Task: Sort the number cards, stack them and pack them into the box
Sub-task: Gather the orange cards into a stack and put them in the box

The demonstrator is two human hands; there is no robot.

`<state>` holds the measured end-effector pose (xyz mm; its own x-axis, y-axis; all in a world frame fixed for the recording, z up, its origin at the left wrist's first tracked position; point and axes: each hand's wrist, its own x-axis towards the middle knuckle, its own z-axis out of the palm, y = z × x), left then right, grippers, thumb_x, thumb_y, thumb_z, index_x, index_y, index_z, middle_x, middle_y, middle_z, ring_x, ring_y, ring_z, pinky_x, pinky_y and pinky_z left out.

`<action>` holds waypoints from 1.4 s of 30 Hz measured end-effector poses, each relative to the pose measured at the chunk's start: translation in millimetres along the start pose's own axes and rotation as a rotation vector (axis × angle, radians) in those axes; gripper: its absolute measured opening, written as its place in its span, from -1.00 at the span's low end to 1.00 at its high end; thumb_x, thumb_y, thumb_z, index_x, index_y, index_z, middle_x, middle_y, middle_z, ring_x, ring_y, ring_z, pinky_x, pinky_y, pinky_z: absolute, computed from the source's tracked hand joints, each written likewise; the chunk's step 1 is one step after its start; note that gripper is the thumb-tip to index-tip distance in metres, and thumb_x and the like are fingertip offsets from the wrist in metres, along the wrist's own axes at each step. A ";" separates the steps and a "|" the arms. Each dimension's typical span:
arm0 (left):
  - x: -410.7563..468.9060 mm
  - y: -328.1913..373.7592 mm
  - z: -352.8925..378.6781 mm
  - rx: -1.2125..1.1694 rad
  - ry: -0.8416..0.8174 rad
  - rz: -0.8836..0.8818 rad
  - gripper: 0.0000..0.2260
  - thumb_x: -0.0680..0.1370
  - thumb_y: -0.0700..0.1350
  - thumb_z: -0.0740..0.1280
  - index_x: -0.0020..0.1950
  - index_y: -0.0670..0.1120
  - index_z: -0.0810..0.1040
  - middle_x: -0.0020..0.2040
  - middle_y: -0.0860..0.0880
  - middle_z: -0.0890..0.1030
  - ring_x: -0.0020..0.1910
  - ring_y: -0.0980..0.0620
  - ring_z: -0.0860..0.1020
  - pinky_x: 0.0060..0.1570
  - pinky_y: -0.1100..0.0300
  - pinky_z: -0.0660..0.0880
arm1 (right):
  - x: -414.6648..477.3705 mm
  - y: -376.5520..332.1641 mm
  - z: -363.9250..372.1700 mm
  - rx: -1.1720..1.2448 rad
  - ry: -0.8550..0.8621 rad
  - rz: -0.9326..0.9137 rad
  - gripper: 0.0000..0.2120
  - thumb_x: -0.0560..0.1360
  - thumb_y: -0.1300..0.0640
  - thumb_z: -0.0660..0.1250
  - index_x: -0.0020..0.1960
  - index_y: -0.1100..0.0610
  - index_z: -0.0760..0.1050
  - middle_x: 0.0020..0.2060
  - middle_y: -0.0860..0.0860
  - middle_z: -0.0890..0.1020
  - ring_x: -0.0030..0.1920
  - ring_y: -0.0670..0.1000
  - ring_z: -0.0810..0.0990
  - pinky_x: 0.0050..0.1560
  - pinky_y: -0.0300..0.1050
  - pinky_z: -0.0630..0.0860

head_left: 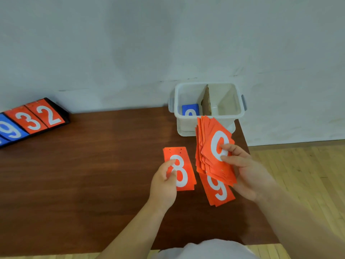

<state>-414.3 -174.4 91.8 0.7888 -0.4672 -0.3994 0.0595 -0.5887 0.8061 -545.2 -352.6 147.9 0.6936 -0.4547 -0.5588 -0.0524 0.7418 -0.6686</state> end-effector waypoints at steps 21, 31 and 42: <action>-1.7 24.7 -20.7 -0.126 -0.422 0.239 -0.60 0.64 -0.27 0.14 0.29 0.18 0.50 -0.07 -0.01 0.62 -0.18 0.14 0.54 -0.09 0.18 0.52 | -1.4 62.4 9.2 -0.367 0.191 0.062 -0.76 0.50 0.40 0.34 -0.07 0.07 0.59 -0.08 0.14 0.63 -0.10 0.16 0.58 -0.05 0.10 0.48; 23.8 8.3 68.7 0.109 -0.211 -0.054 -0.48 0.61 0.07 0.26 0.56 0.11 0.23 0.18 0.02 0.55 0.10 0.04 0.57 0.08 0.08 0.53 | -9.5 9.7 -59.8 -0.964 0.393 -0.130 -0.69 0.44 0.37 0.34 -0.11 -0.06 0.58 -0.07 -0.10 0.64 -0.18 0.03 0.62 -0.17 -0.08 0.55; 15.2 -5.2 201.9 0.602 -0.046 -0.391 0.16 0.34 0.32 0.52 0.59 0.14 -0.31 0.54 -0.20 -0.01 0.52 -0.25 0.11 0.43 -0.16 0.28 | -8.7 -35.4 -169.5 -1.066 0.367 -0.012 -0.64 0.42 0.31 0.38 -0.13 -0.20 0.60 -0.08 -0.08 0.65 -0.11 0.07 0.66 -0.04 0.14 0.67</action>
<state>-526.1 -311.6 -6.7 0.7515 -0.1669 -0.6383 -0.0255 -0.9741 0.2247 -671.2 -458.5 93.3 0.4541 -0.7069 -0.5423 -0.7557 0.0169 -0.6547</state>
